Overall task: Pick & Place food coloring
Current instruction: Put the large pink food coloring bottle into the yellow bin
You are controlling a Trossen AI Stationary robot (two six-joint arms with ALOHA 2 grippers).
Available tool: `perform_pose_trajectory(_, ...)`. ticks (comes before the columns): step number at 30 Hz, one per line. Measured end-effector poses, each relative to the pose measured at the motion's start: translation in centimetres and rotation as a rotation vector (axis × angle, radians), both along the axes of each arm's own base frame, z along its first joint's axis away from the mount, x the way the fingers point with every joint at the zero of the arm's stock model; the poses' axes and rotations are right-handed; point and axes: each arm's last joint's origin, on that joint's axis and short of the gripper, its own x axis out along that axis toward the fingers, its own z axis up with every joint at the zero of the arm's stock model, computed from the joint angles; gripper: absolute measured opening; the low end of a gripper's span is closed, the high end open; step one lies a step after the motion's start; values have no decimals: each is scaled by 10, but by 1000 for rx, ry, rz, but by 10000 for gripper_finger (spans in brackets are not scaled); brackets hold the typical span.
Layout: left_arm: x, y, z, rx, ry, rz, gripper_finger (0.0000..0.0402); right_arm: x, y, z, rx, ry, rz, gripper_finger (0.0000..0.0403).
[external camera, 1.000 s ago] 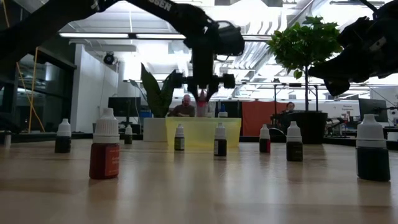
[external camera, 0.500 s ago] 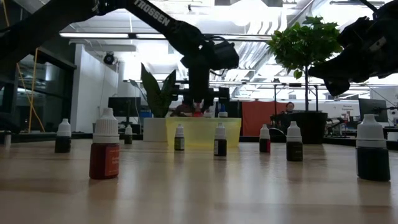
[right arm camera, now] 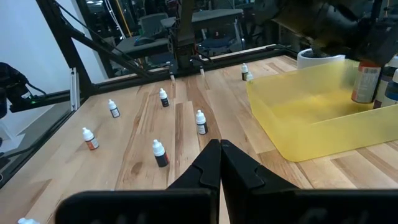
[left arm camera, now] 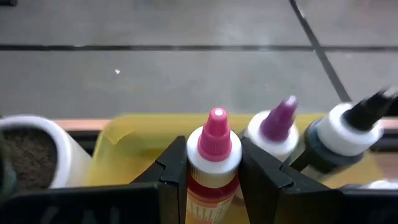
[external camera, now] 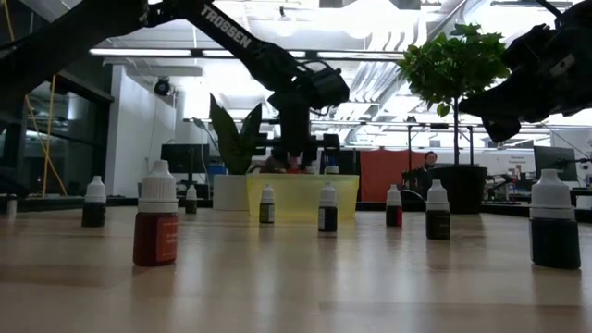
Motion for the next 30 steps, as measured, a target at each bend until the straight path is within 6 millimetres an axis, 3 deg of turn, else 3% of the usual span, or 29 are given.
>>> perform_pose_trajectory(25,-7,19,0,-32,-28,13,91,0,0,0,0,0,0,0)
perform_pose_trajectory(30,-7,21,0,-57,-37,-8,117,0,0,0,0,0,0,0)
